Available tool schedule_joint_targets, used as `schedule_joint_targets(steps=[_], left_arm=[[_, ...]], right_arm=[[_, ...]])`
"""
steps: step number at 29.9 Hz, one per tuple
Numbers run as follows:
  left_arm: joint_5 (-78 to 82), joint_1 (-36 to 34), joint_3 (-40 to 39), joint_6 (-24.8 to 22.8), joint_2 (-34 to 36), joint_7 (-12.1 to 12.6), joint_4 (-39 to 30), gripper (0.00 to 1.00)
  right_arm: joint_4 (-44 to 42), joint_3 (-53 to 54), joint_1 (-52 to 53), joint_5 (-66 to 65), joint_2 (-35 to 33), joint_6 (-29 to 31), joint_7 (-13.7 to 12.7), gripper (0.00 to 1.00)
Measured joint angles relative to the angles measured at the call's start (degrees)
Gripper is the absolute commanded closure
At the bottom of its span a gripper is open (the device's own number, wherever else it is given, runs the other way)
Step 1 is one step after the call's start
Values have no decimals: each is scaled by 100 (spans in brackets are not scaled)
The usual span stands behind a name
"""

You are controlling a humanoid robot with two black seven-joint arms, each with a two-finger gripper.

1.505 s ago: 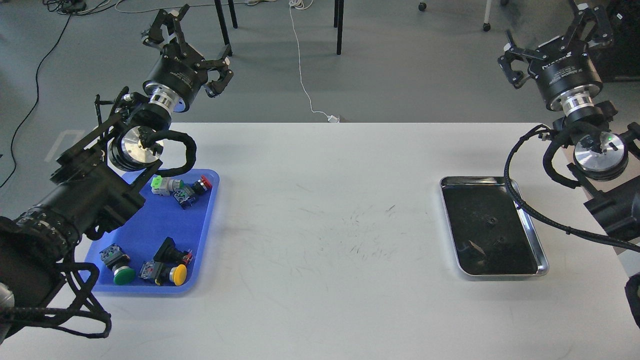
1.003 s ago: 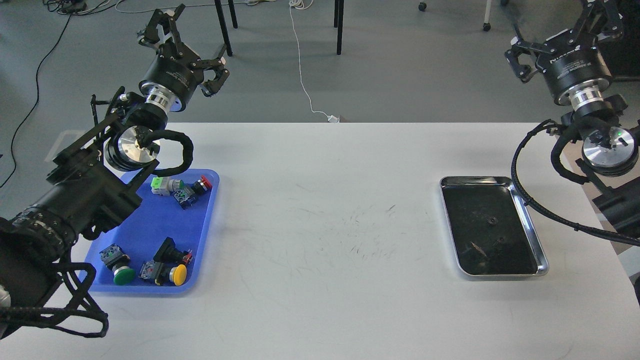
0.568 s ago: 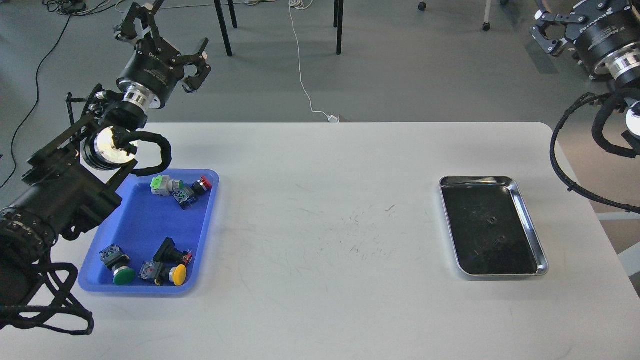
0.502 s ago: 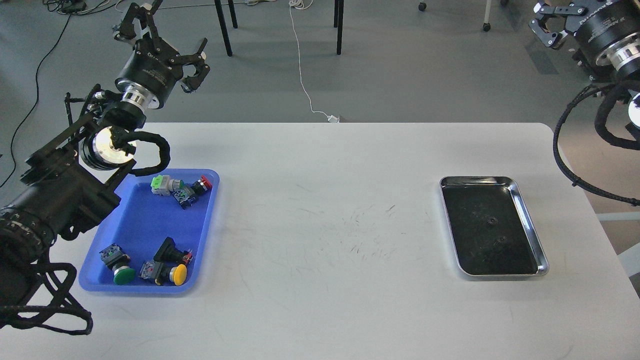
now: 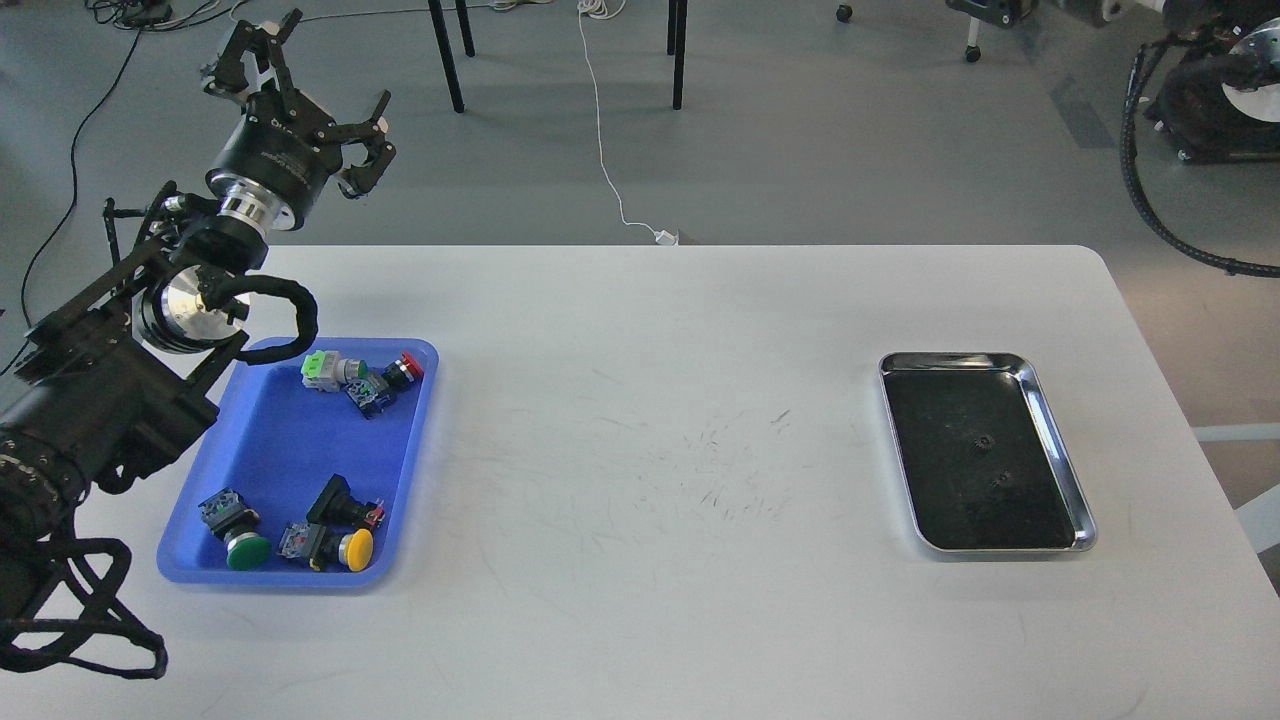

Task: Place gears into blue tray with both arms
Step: 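Raise the right gripper and swing it over the metal tray, then lower the right gripper into the metal tray and grasp a small black part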

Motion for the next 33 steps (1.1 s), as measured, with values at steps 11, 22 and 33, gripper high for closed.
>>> schedule_joint_targets(steps=[11, 22, 33], left_arm=[[4, -19, -3, 27, -81, -7, -47, 2], [19, 110, 0, -38, 17, -44, -54, 2], [50, 125, 17, -19, 58, -37, -44, 2]], right_arm=[[367, -2028, 816, -2704, 992, 83, 199, 4], [1502, -4325, 1097, -5710, 1248, -588, 957, 11], [1608, -5265, 363, -6537, 691, -1538, 1118, 25]])
